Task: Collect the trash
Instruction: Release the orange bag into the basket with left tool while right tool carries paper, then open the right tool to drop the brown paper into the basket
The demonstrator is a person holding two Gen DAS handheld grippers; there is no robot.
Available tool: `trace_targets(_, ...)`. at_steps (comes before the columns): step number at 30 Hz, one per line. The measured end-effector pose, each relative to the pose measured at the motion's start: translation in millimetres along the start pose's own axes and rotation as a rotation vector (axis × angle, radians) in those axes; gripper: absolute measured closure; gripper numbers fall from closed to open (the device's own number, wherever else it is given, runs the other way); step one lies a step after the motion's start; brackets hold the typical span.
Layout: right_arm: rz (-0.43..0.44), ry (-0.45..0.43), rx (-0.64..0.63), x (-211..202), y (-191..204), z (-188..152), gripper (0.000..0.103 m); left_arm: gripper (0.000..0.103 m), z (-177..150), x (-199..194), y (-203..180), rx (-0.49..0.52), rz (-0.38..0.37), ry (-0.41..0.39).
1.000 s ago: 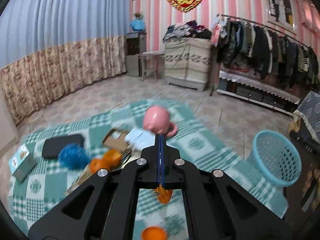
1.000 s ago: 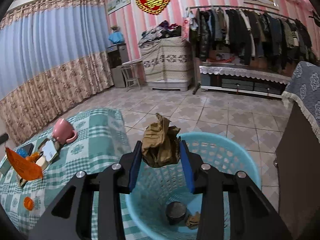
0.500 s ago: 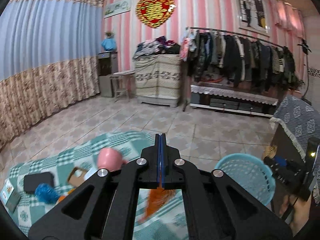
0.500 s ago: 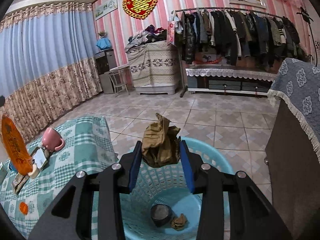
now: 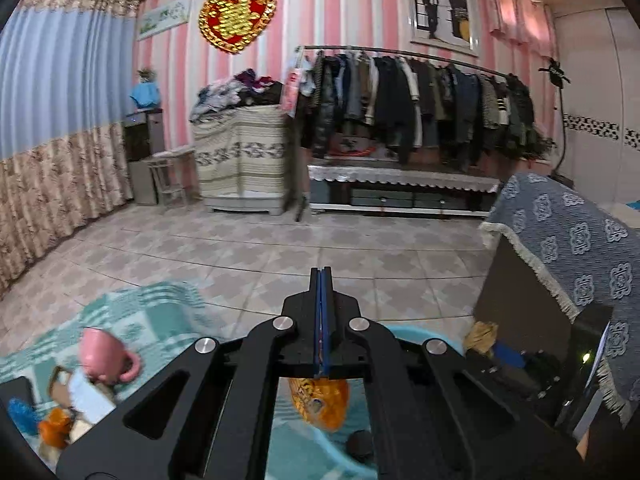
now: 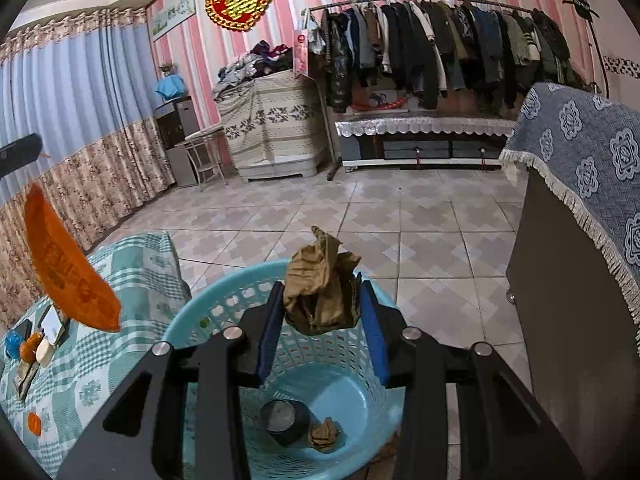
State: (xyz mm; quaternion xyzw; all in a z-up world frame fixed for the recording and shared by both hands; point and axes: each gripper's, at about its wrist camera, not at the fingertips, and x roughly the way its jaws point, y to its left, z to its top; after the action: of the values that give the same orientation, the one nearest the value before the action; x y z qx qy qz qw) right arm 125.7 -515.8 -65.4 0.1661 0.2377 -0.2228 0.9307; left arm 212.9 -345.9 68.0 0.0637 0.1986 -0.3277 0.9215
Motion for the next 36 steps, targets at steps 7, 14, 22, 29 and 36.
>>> trace_targets(7,-0.007,0.019,0.042,8.4,-16.4,-0.4,0.065,0.103,-26.2,44.8,-29.9,0.003,-0.054,0.073)
trace_targets(14,-0.008,0.042,0.042,14.8,-16.0,-3.0,0.065,0.103,-51.7,84.4,-42.4,0.02,-0.064,0.151)
trace_targets(22,-0.004,0.061,0.018,18.3,-10.1,-1.9,0.065,0.032,-64.1,87.6,-23.4,0.02,0.032,0.155)
trace_targets(29,-0.002,0.086,-0.025,26.1,7.6,-4.3,0.064,0.01,-71.0,57.0,23.8,-0.011,0.185,0.12)
trace_targets(36,-0.009,0.066,-0.064,22.5,27.3,-4.8,0.033,0.005,-75.5,12.3,62.2,-0.027,0.297,0.076)
